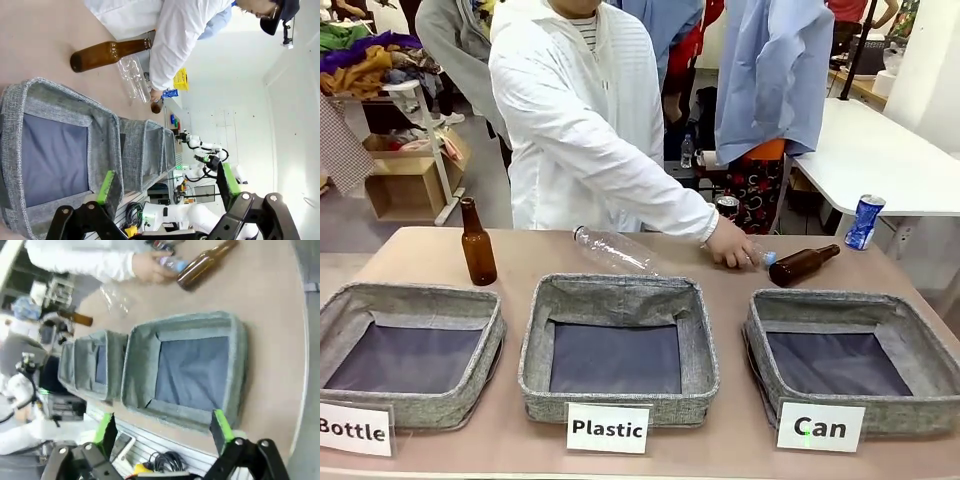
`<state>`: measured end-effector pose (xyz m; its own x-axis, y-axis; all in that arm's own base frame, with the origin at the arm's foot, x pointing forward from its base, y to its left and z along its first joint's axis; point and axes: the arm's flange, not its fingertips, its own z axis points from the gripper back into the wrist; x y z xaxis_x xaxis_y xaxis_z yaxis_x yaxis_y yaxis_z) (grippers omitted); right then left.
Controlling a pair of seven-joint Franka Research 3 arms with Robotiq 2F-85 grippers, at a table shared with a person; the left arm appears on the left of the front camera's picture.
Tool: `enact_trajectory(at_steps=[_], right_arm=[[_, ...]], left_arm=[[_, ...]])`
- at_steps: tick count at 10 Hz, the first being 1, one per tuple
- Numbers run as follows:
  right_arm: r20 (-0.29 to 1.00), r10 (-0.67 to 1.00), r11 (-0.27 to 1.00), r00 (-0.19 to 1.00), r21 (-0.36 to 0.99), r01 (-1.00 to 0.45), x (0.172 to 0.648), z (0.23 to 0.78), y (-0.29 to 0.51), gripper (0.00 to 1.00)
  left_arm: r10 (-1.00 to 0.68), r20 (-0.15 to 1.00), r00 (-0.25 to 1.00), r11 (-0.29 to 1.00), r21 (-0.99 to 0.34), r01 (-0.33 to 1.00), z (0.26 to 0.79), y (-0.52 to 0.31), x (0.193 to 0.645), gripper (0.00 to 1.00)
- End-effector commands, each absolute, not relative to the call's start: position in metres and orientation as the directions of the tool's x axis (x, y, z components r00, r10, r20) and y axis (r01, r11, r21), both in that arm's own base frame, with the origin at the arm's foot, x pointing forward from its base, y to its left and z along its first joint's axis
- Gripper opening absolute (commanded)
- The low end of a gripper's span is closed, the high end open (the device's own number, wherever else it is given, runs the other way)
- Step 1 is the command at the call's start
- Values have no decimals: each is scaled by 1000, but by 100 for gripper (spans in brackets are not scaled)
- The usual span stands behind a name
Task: Sort the can waste into the basket.
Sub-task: Pick up the can waste from the table and place it in the right Fabric basket.
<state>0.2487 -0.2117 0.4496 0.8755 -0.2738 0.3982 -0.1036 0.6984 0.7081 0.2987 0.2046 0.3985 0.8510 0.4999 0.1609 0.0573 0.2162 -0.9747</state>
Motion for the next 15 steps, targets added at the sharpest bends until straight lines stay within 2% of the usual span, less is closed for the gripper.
enact_trajectory(at_steps=[1, 2, 5, 6, 9, 11, 13, 15], right_arm=[[412, -383, 663, 827, 746, -64, 224, 422, -220, 100], [397, -430, 657, 811, 753, -20, 224, 414, -224, 100], [402, -420, 683, 813, 730, -9, 234, 415, -220, 100], [394, -460, 709, 796, 702, 62, 242, 418, -216, 100], [478, -271, 833, 836, 552, -46, 316, 446, -151, 100], [493, -102, 885, 864, 442, -147, 388, 454, -88, 100], [512, -3, 896, 859, 384, -225, 444, 449, -39, 100], [566, 79, 898, 821, 318, -305, 471, 436, 0, 100]], left_arm=[[495, 181, 850, 215, -973, 83, 399, 204, 298, 100], [495, 181, 850, 215, -973, 83, 399, 204, 298, 100], [495, 181, 850, 215, -973, 83, 399, 204, 298, 100], [495, 181, 850, 215, -973, 83, 399, 204, 298, 100], [495, 181, 850, 215, -973, 83, 399, 204, 298, 100], [495, 181, 850, 215, -973, 83, 399, 204, 298, 100], [495, 181, 850, 215, -973, 83, 399, 204, 298, 100], [495, 181, 850, 215, -973, 83, 399, 204, 298, 100]])
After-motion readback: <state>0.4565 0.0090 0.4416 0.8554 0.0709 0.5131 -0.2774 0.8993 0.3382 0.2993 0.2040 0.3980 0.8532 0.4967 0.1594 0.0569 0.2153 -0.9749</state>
